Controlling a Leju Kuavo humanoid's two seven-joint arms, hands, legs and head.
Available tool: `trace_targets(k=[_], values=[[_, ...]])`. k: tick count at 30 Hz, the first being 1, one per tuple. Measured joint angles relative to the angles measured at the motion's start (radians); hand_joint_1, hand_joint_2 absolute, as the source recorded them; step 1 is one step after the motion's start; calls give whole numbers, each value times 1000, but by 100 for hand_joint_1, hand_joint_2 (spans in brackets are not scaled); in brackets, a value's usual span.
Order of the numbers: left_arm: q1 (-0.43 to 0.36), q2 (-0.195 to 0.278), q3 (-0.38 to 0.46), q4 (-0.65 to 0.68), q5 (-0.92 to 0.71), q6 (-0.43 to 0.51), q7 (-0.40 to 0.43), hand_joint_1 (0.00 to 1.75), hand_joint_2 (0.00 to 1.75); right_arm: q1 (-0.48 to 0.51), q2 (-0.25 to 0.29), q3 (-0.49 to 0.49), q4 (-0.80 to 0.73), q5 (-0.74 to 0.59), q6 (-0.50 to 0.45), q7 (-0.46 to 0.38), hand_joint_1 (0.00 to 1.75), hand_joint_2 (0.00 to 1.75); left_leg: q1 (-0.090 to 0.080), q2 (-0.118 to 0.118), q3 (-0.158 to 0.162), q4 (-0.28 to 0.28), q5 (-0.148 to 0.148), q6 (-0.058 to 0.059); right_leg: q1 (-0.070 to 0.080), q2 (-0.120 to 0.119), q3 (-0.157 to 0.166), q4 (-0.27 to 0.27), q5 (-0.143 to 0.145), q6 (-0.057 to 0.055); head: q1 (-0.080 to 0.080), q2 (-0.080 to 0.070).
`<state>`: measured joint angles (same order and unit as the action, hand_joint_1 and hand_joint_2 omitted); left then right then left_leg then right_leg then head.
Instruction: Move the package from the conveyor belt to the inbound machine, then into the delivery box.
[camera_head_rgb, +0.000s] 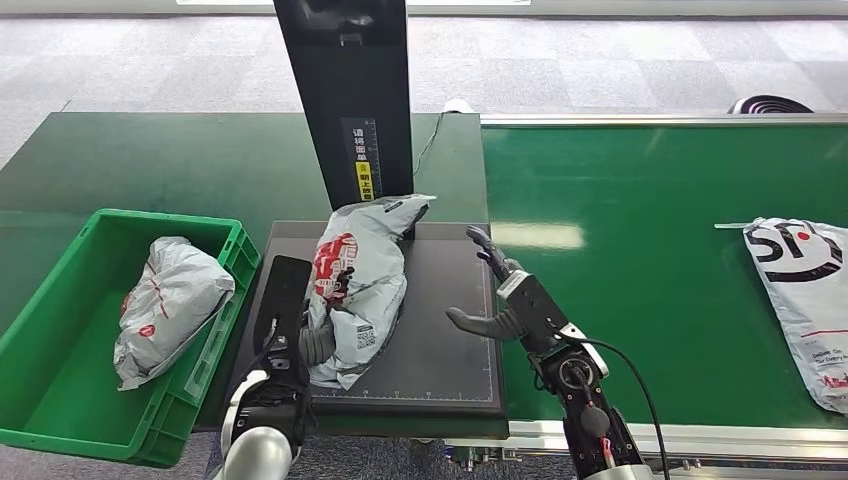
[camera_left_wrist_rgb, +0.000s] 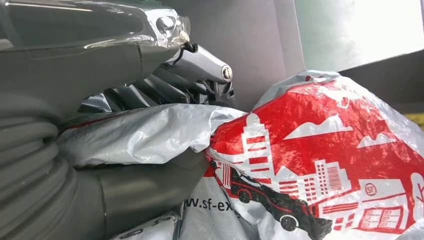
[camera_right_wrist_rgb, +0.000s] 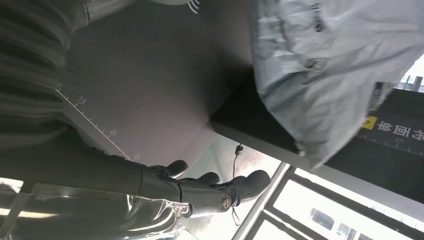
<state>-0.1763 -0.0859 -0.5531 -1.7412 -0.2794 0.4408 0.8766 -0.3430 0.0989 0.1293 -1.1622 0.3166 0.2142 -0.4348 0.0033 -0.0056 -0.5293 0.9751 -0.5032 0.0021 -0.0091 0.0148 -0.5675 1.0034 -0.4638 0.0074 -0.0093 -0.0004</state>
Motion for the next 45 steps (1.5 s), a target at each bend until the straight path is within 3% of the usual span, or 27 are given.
trace_targets(k=[6,10,21,27,34,39,45], values=[[-2,57,-5,-156,4,172,0,175,175,-1,0,0,0,-11,-14,-3,0,175,0,-1,0,0,0,0,0,-1,-1,0,0,0,0,0],[6,71,11,-252,-95,183,0,175,175,-1,0,0,2,-16,-19,-4,0,175,0,-2,-1,0,0,0,0,-1,-1,0,0,0,0,0],[28,8,185,-484,-354,184,0,175,175,-17,-2,1,24,-32,-35,-13,0,175,0,-4,-1,0,0,0,0,-2,-1,0,0,0,0,0],[35,-17,243,-526,-373,184,0,175,175,-18,-2,2,28,-34,-37,-13,0,175,0,-5,-2,0,0,0,0,-3,0,0,0,0,0,0],[56,-59,384,-457,-350,184,0,175,175,-1,-3,3,19,-38,-45,-13,0,175,0,-5,-1,0,0,0,0,-3,-1,0,0,0,0,0],[68,-86,494,-348,-308,184,0,175,175,25,-5,3,-8,-35,-49,-10,0,175,0,-4,-1,0,0,0,0,-3,-1,0,0,0,0,0],[67,-124,665,-143,-369,184,0,175,175,41,-4,3,-21,-9,-49,1,0,175,0,-2,-1,0,0,0,0,-2,-1,0,0,0,0,0]])
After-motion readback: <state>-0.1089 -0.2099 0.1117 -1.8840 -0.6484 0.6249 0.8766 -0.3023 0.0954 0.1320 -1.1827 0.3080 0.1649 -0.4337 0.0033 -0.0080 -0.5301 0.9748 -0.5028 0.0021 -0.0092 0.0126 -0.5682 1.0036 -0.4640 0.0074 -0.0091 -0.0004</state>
